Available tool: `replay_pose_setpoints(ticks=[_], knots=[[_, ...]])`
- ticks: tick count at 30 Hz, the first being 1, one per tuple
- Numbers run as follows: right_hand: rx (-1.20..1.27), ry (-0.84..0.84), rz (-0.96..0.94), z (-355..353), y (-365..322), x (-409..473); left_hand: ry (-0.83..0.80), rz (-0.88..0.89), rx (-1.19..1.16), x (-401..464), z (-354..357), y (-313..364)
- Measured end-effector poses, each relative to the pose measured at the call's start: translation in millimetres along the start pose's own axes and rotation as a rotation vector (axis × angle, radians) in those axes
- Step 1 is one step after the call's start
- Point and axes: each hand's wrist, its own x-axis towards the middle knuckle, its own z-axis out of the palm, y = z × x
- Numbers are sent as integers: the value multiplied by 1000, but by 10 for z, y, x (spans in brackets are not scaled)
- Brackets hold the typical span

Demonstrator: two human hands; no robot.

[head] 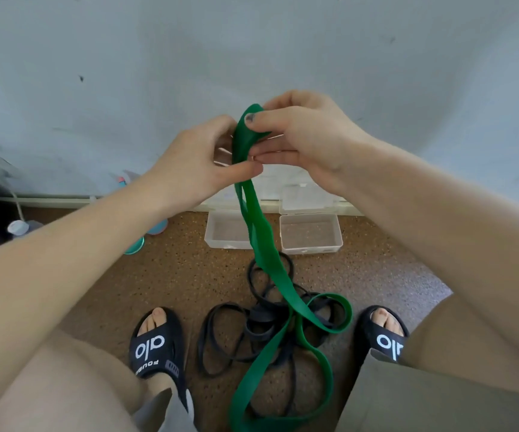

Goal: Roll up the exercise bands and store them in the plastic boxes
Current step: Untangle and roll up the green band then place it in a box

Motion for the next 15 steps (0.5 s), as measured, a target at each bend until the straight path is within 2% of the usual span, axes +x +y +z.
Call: replay_pose_setpoints(ticks=[9,15], knots=[[97,-20,14,-90,-17,93,46,14,73,76,-25,33],[368,-54,105,-131,-5,132,-9,-37,-8,64,-16,1]])
